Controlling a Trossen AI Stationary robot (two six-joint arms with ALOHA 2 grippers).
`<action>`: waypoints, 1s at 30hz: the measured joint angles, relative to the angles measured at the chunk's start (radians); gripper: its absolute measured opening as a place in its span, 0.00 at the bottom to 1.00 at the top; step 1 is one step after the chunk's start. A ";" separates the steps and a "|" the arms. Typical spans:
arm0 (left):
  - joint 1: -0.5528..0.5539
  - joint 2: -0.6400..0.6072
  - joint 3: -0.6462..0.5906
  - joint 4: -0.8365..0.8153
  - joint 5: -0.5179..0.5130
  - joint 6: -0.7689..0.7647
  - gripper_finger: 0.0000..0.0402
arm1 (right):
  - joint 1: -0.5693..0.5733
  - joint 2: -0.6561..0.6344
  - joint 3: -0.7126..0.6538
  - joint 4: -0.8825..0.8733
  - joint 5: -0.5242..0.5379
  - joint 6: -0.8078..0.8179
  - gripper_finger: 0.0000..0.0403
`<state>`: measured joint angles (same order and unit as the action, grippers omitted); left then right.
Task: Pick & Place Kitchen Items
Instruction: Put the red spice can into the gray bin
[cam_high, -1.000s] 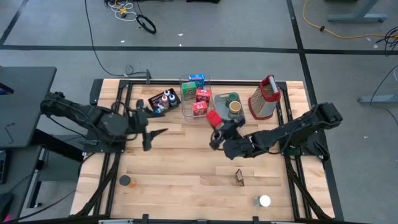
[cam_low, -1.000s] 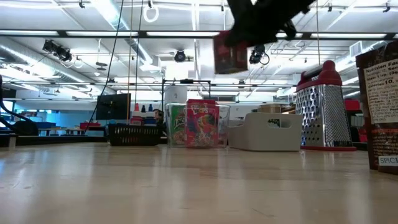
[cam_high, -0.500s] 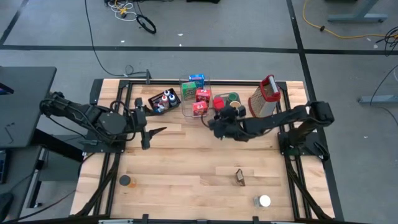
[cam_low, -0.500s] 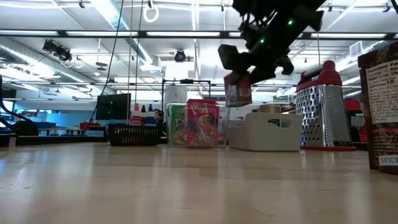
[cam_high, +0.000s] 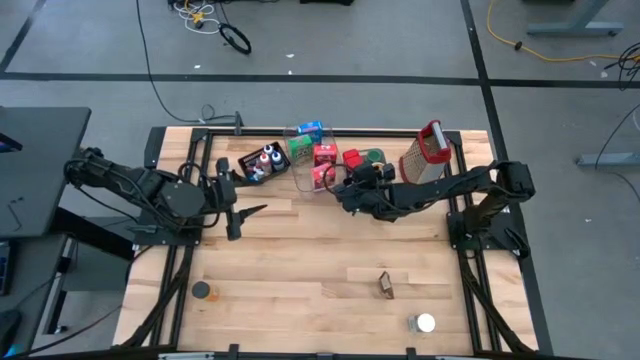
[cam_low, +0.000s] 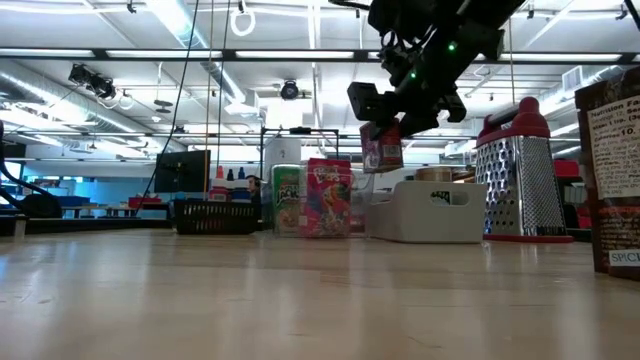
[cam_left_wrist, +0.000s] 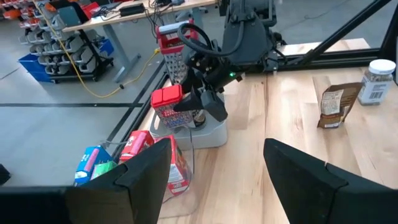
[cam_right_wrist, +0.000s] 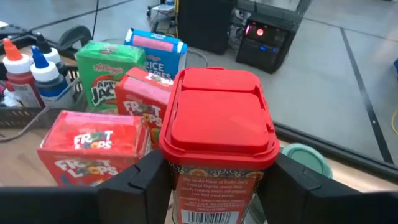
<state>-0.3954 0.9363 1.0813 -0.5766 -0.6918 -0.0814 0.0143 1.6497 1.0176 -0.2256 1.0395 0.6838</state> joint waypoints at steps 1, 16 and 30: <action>0.000 0.000 0.000 -0.001 0.000 0.000 0.66 | 0.000 0.000 0.000 0.006 0.004 -0.005 0.50; 0.000 0.000 0.000 -0.013 0.000 0.000 0.66 | -0.068 0.026 0.000 -0.024 -0.102 0.097 0.50; 0.000 0.001 0.000 -0.016 0.000 -0.002 0.66 | -0.128 0.095 0.000 -0.050 -0.141 0.086 0.51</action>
<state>-0.3954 0.9371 1.0813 -0.5928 -0.6922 -0.0834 -0.1133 1.7447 1.0180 -0.2758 0.8980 0.7700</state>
